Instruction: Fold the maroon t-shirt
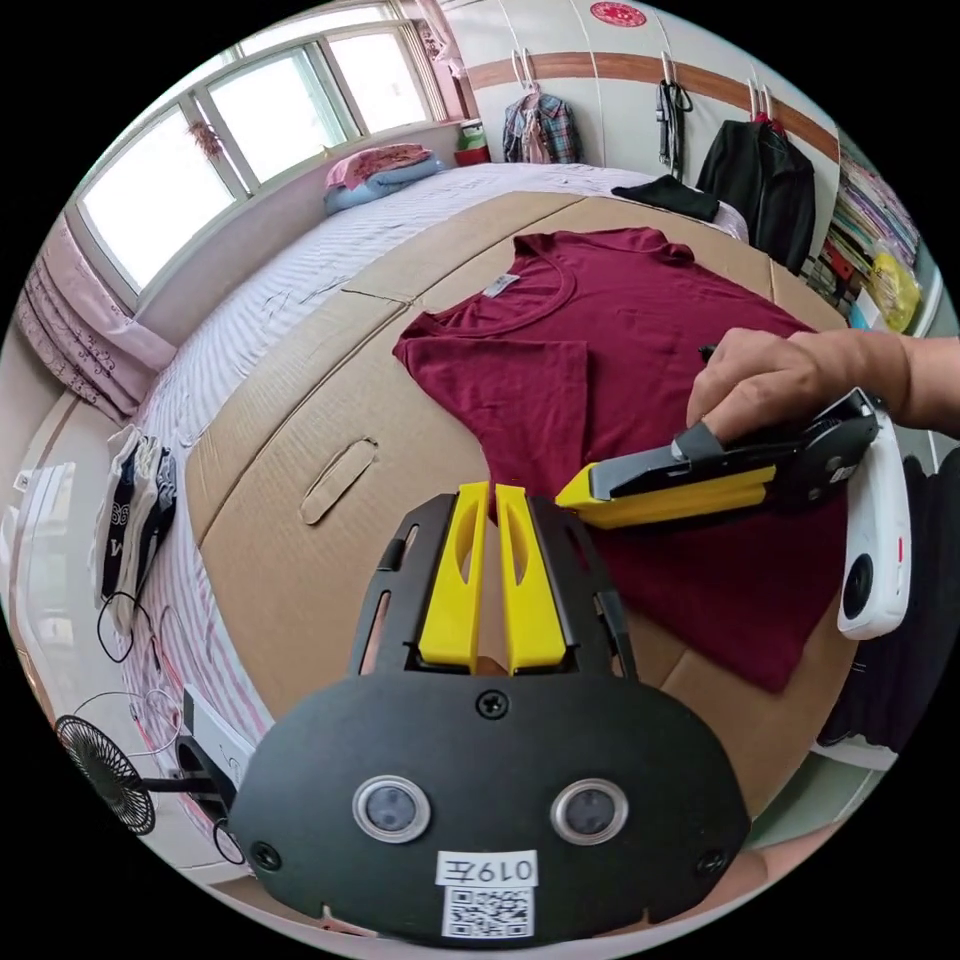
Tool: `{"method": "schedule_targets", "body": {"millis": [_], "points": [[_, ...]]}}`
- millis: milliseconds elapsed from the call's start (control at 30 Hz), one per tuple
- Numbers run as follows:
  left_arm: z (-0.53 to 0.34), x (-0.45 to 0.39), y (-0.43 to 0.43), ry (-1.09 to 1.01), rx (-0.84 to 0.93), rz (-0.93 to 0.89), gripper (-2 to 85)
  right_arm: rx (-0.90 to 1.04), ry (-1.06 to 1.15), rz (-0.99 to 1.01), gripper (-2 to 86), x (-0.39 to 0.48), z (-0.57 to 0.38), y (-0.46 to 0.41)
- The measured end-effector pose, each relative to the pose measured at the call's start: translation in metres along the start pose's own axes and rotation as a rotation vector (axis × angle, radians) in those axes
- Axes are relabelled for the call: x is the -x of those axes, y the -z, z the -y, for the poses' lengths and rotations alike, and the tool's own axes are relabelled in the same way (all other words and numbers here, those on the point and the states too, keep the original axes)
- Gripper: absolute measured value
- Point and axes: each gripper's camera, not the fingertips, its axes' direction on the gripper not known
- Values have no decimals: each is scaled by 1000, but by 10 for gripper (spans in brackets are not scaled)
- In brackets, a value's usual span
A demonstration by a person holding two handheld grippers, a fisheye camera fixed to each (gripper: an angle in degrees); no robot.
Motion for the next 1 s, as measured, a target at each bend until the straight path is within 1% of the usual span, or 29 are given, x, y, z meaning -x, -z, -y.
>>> {"method": "schedule_targets", "body": {"millis": [300,400,467,567,733,800,867,967,1000], "points": [[10,7,-28,-38,24,57,13,-10,18,-38,65,9,-9,13],[10,12,-38,-31,10,69,12,-22,-66,1,68,-4,-19,23],[9,17,-45,-19,-5,71,11,-31,-189,79,65,-28,-27,23],[8,27,-56,-4,-19,70,11,-42,-288,167,62,-50,-32,9],[11,49,-78,6,-20,36,10,-14,-228,238,58,-51,-27,-10],[12,63,-89,8,-18,2,11,-13,-227,256,42,-52,-27,-12],[14,73,-98,-4,-11,-15,11,-14,-221,283,3,-53,-28,-11],[20,97,-106,-5,3,-34,13,-18,-198,239,-7,-49,-30,-7],[24,115,-106,48,-28,-38,15,-17,-189,228,-8,-48,-29,-6]]}}
